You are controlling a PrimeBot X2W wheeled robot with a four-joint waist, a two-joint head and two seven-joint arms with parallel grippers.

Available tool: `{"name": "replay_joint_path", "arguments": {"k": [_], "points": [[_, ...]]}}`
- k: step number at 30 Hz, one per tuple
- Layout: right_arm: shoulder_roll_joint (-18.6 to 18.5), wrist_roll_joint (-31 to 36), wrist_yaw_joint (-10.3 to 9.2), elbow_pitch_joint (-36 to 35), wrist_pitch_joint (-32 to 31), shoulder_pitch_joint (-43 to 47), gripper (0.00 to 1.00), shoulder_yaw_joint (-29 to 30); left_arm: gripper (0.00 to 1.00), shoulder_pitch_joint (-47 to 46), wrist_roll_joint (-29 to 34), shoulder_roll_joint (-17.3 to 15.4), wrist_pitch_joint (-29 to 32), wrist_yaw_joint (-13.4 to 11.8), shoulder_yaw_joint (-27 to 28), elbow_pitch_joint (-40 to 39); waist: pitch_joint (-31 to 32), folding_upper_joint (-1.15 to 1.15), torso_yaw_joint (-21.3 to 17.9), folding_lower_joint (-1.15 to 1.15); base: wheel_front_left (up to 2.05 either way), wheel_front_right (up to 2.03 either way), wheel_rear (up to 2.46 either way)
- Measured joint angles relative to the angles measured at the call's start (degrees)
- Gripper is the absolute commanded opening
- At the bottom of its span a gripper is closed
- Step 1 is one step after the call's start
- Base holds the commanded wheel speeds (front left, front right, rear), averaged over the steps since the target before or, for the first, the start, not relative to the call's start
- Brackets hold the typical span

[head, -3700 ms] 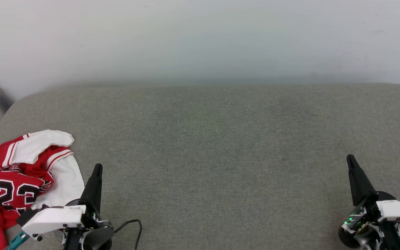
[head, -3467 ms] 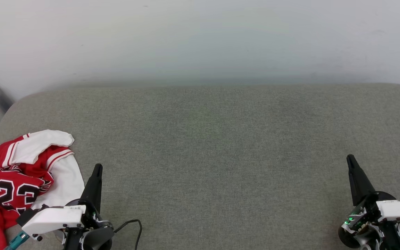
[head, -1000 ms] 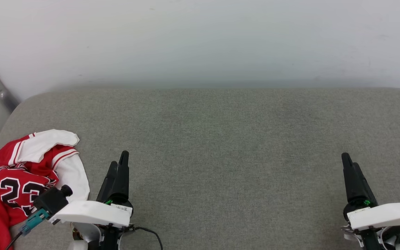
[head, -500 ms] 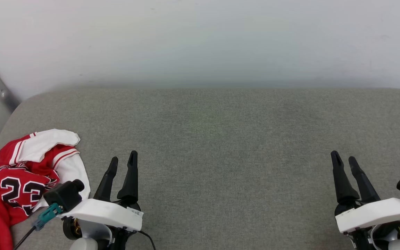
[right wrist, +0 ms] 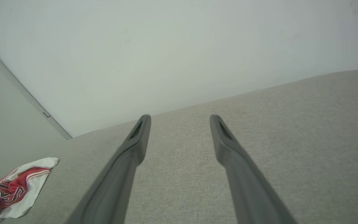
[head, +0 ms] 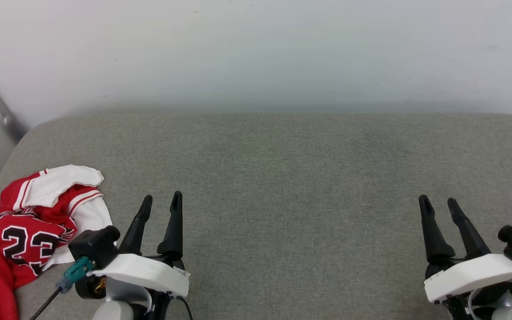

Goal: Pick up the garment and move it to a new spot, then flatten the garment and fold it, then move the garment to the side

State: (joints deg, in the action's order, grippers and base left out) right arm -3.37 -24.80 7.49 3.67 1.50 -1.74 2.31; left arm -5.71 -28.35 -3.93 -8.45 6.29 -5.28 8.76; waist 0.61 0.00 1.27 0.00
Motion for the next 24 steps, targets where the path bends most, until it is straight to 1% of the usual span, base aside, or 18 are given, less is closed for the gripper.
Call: {"name": "replay_joint_path", "arguments": {"k": [10, 24], "points": [[0.1, 6.3, 0.00, -1.0, 0.0, 0.5, 1.00, 0.0, 1.00, -0.4, 5.6, -0.4, -1.4, -0.3, -0.8, 0.1, 0.1, 0.00, 0.1, 0.00, 0.00, 0.00, 0.00], [0.2, 14.6, 0.00, -2.0, 0.0, 1.1, 1.00, 0.8, 1.00, -0.9, 12.5, -0.3, -3.3, -0.5, -1.5, 2.4, 0.2, 0.00, 0.4, 0.00, 0.00, 0.00, 0.00]]}}
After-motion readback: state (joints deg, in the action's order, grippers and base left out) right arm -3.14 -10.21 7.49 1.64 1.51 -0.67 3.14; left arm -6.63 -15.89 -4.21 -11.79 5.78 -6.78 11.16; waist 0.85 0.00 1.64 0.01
